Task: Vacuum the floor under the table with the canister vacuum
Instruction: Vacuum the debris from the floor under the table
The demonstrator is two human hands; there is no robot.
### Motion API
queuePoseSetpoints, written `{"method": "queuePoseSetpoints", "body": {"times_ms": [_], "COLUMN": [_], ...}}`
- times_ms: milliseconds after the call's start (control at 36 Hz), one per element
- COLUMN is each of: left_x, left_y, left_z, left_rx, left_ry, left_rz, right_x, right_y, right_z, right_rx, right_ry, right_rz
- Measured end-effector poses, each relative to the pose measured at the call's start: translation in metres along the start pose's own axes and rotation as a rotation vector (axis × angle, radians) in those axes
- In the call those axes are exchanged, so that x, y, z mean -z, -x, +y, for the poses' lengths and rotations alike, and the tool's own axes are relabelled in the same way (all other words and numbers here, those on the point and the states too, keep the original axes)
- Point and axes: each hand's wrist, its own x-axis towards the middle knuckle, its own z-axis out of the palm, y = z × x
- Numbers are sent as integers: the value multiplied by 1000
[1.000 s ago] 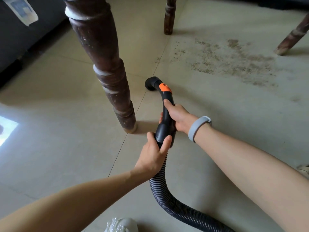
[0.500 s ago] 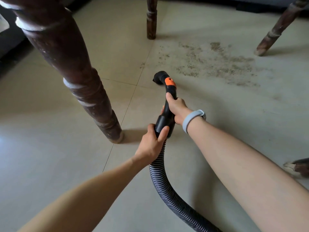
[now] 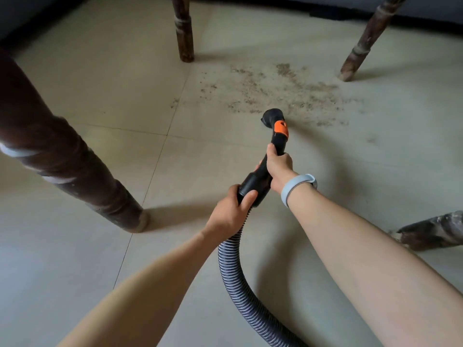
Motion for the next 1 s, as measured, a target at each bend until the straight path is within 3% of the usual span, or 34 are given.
{"method": "queuePoseSetpoints", "body": {"times_ms": [472,806,1000], "left_x": [-68,-104,-121], "left_y": [-28,-23,-22], "left_z": [43,51,61], "left_rx": [-61,-100,-94], "left_ry": [-158,-229,-243], "left_rz": [-67,-235,-281], "right_x": [97,174,202], "right_y": [-31,-27,-28], "right_z": [7,14,24], "right_rx": [-50,-26,-83], "right_ry": [-162,-457,-530], "right_rz": [211,461,502]}}
